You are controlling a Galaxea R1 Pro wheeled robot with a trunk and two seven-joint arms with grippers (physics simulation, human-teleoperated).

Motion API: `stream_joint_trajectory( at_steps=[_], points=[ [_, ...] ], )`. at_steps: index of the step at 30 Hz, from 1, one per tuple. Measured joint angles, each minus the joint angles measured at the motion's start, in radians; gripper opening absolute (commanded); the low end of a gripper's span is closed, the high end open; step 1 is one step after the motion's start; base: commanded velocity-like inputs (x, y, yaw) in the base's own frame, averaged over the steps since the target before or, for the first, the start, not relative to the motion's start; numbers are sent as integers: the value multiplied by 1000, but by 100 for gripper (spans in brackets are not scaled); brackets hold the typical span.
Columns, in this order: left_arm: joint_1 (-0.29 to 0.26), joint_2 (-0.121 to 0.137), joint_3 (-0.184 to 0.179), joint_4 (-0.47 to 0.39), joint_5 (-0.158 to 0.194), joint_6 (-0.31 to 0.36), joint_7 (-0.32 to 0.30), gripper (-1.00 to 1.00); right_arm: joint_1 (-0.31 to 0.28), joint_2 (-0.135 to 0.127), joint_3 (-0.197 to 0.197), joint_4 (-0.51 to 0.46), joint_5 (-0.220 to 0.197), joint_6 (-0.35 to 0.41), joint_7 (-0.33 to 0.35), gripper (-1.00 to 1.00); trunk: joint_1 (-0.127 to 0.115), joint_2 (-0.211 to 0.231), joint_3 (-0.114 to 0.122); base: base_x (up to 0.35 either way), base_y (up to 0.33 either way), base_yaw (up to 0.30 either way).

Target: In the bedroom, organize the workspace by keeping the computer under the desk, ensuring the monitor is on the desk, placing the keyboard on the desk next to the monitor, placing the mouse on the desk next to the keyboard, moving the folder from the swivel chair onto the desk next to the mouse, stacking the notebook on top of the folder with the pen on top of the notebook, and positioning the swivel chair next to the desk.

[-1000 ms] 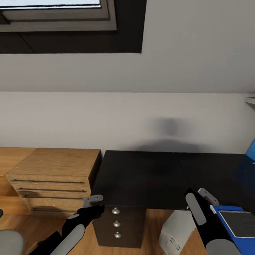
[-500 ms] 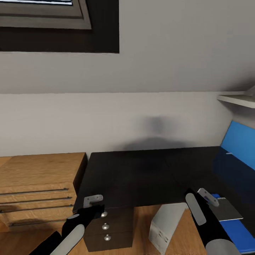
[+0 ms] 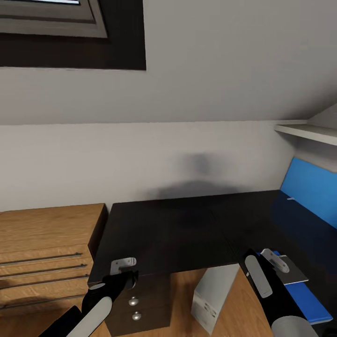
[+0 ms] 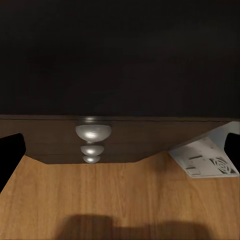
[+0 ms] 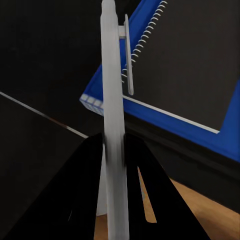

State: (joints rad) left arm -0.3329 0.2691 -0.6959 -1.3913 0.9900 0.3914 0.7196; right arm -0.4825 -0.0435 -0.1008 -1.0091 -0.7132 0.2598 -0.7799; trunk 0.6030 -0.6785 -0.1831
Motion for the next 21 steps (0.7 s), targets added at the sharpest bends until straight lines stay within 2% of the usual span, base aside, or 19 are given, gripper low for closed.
stream_joint_trajectory(
  at_steps=[21],
  points=[
    [0, 0, -4, 0, 1, 0, 0, 100, 0, -1, 0, 2, 4, -2, 0, -100, 0, 0, 0, 0, -2, -3]
  ],
)
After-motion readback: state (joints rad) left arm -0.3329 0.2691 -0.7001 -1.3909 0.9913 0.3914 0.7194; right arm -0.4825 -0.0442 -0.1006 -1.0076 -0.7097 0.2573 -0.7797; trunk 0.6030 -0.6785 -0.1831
